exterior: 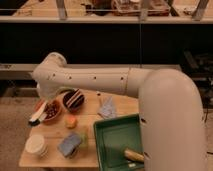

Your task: Place brush in paper cup

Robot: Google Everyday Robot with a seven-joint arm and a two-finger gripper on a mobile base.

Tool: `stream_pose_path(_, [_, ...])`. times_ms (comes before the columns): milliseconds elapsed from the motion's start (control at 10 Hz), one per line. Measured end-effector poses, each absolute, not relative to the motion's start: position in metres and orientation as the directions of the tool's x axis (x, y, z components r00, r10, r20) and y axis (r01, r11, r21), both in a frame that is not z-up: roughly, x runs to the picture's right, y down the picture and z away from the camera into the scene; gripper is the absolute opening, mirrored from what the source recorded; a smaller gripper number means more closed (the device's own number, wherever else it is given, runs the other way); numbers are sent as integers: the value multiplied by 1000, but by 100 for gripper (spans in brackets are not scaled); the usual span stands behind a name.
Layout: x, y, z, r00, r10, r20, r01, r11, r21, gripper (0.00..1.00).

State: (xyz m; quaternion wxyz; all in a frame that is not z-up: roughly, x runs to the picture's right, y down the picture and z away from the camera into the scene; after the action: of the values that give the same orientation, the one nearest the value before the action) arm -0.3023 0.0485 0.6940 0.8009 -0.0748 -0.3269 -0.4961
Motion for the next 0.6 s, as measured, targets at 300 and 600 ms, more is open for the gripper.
stream_pose_path(300, [-318,71,684,89,-789,609,841,387,379,11])
stream_pose_path(600, [-333,92,680,3,-784,621,838,341,425,11])
